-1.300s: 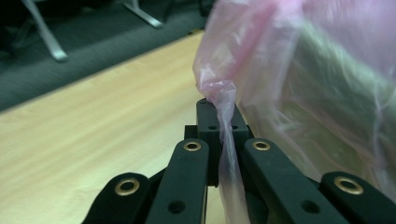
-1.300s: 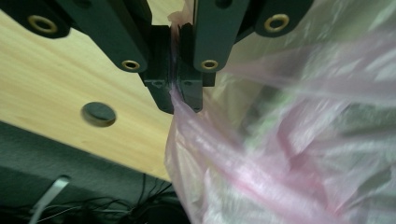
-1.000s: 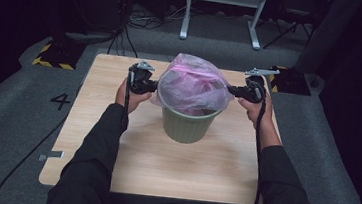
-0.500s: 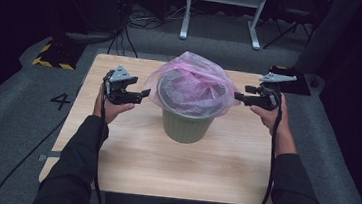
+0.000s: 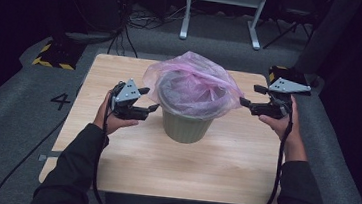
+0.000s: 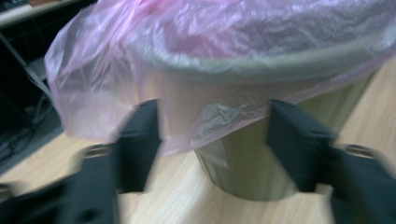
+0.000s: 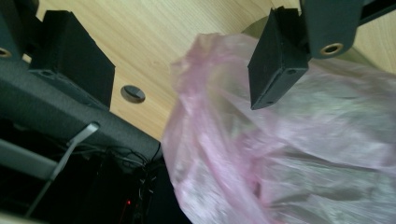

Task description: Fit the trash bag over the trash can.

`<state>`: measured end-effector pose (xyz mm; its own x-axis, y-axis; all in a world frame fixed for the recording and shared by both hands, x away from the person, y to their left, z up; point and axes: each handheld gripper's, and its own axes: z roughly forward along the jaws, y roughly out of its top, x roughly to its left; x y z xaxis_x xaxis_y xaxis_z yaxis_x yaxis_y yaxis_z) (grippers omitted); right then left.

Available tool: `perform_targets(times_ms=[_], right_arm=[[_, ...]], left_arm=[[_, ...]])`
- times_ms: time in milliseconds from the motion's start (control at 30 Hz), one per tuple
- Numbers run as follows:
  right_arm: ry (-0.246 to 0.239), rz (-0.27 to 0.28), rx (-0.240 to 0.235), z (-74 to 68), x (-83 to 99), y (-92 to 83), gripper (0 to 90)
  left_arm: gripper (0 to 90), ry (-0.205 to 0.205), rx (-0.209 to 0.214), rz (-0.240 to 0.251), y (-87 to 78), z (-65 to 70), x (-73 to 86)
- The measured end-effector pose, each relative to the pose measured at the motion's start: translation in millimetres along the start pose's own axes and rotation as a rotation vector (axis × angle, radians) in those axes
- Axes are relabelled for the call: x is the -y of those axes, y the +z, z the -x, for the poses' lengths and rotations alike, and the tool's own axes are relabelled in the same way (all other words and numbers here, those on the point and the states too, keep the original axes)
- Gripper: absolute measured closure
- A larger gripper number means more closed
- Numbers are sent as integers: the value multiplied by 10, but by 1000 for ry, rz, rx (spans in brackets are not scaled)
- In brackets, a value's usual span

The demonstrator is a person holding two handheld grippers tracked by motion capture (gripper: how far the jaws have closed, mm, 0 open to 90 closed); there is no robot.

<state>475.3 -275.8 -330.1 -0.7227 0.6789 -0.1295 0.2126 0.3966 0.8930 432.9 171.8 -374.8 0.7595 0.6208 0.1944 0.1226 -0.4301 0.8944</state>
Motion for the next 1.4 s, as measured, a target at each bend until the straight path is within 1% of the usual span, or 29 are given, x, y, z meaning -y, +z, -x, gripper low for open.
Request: perform_targets(times_ms=[67, 100, 133, 167, 200, 267, 300, 367, 400, 433, 467, 500, 567, 600, 667, 700, 733, 833, 867, 933, 967, 1000, 1033, 1100, 1133, 1200, 1300, 1333, 1400], right_arm=[[-37, -2, 28, -67, -35, -42, 241], [-48, 9, -1, -98, -42, -67, 246], [-53, 19, -51, -133, -45, -85, 248], [-72, 22, -92, -179, -44, -101, 248], [-99, 21, -123, -231, -39, -114, 248], [-138, 15, -185, -325, -21, -120, 245], [-169, 8, -204, -369, -13, -110, 243], [-210, -12, -213, -448, -1, -69, 242], [-222, -21, -209, -479, 3, -36, 249], [-236, -34, -193, -508, 5, 0, 257], [-251, -45, -176, -529, 5, 38, 279], [-262, -54, -178, -541, 8, 72, 351], [-264, -67, -156, -556, 15, 139, 468], [-266, -72, -158, -559, 24, 162, 547], [-269, -73, -137, -562, 54, 178, 656], [-264, -66, -159, -555, 73, 175, 729], [-260, -55, -185, -554, 95, 168, 778], [-282, -60, -193, -584, 146, 176, 891], [-281, -61, -205, -593, 160, 181, 900], [-284, -71, -216, -602, 183, 196, 900], [-278, -70, -230, -602, 194, 199, 900], [-272, -71, -250, -602, 207, 202, 900], [-271, -75, -257, -605, 222, 209, 900], [-277, -89, -267, -615, 267, 234, 900], [-275, -101, -273, -617, 292, 253, 900], [-273, -122, -285, -620, 344, 299, 900], [-261, -145, -295, -612, 403, 373, 900], [-254, -151, -291, -610, 417, 396, 900], [-250, -149, -294, -607, 430, 418, 900]], left_arm=[[565, 14, -4, -2, 30, 15, -14], [614, 20, 6, -3, 38, 16, -14], [652, 27, 1, -8, 49, 23, -13], [695, 33, -6, -13, 57, 31, -9], [742, 36, 1, -13, 64, 33, -5], [800, 42, 1, -24, 82, 40, 0], [827, 42, 1, -23, 89, 41, 3], [870, 41, 9, -25, 99, 37, 5], [886, 42, 10, -25, 103, 36, 5], [896, 42, 13, -25, 106, 33, 6], [898, 44, 16, -26, 107, 31, 6], [899, 41, 20, -23, 106, 25, 8], [900, 33, 31, -19, 105, 17, 14], [900, 34, 32, -22, 108, 12, 18], [900, 28, 57, -22, 110, 4, 35], [900, 30, 66, -26, 113, 5, 45], [900, 29, 75, -27, 116, 12, 57], [900, 30, 89, -30, 120, 30, 88], [900, 24, 96, -29, 122, 34, 98], [900, 29, 108, -36, 121, 39, 117], [900, 29, 118, -34, 121, 48, 128], [900, 38, 125, -43, 123, 59, 136], [900, 48, 126, -53, 128, 74, 148], [900, 54, 145, -71, 143, 97, 185], [900, 55, 143, -81, 158, 110, 210], [900, 46, 154, -98, 189, 116, 268], [900, 31, 149, -119, 240, 114, 346], [900, 26, 150, -118, 247, 112, 365], [900, 12, 145, -94, 235, 115, 384]])
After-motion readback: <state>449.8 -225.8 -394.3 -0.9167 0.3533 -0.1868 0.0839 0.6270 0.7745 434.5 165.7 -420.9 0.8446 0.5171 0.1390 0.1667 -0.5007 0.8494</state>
